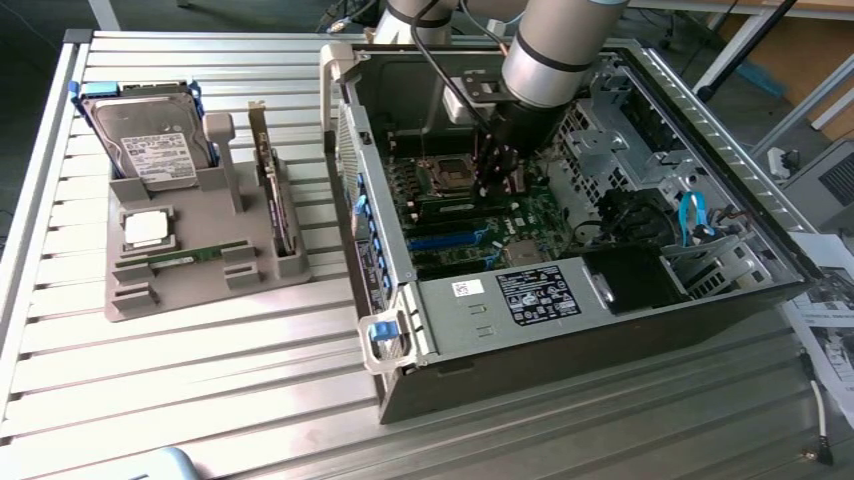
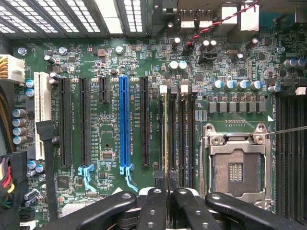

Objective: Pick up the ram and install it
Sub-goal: 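Insert the ram into the slot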

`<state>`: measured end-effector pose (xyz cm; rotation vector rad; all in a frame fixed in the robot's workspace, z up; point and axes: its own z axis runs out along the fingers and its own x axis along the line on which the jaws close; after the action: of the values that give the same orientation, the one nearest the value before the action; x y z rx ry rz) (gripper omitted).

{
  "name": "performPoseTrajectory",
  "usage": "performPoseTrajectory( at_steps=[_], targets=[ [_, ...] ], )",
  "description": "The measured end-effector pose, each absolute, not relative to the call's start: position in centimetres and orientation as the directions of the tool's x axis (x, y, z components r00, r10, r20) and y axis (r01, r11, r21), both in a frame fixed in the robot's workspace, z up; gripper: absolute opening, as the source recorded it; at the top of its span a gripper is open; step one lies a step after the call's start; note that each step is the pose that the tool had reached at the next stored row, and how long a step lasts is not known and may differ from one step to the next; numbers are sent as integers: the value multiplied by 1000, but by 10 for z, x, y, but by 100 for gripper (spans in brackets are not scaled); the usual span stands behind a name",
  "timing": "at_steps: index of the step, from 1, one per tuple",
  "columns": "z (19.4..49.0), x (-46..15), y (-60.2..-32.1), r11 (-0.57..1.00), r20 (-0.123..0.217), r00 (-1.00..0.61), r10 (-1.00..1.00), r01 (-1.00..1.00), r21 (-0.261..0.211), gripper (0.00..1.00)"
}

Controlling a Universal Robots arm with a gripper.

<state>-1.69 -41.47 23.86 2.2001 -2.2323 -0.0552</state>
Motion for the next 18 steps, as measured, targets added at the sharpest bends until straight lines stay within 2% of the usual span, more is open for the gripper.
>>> performPoseTrajectory(
  at_steps=[18],
  targets=[
    [235, -17, -414, 14, -20, -15, -1000, -999, 30, 12]
  ],
)
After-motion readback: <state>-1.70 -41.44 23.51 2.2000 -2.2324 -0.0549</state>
